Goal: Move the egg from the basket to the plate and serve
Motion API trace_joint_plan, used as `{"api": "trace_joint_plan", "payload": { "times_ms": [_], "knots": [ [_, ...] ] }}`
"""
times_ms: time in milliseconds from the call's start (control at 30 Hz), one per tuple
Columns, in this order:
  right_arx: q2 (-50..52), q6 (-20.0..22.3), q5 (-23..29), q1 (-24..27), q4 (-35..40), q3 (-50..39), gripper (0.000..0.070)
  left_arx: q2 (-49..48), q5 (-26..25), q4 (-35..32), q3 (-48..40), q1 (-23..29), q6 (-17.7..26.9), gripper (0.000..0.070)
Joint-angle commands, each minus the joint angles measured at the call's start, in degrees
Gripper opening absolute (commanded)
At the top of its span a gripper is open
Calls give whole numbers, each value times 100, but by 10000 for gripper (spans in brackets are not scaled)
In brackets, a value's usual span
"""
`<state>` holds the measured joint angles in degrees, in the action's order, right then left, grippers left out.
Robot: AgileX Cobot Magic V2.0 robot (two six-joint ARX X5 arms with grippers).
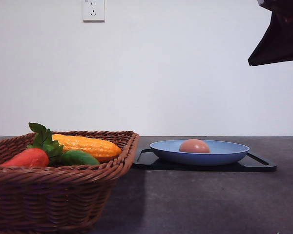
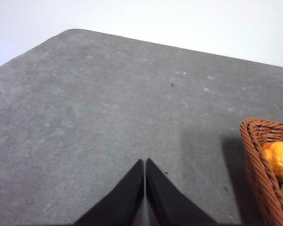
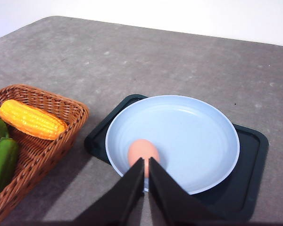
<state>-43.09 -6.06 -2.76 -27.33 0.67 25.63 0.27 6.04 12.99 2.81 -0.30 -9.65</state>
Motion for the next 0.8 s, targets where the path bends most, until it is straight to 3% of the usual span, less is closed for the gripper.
{"api": "trace_joint_plan", "payload": {
  "times_ms": [0,467,533,667,767],
  "knots": [
    [-22,-59,20,-28,61,50,0,-11,13,76,-138,-9,-9,0],
    [-20,-42,20,-31,61,50,0,-11,13,76,-138,-9,-9,0],
    [106,211,84,-15,-12,50,0,-11,13,76,-138,-9,-9,0],
    [759,1002,704,136,-27,-72,0,-11,13,76,-138,-9,-7,0],
    [1273,1291,702,372,304,-439,0,-11,13,74,-138,-9,-9,0]
  ]
}}
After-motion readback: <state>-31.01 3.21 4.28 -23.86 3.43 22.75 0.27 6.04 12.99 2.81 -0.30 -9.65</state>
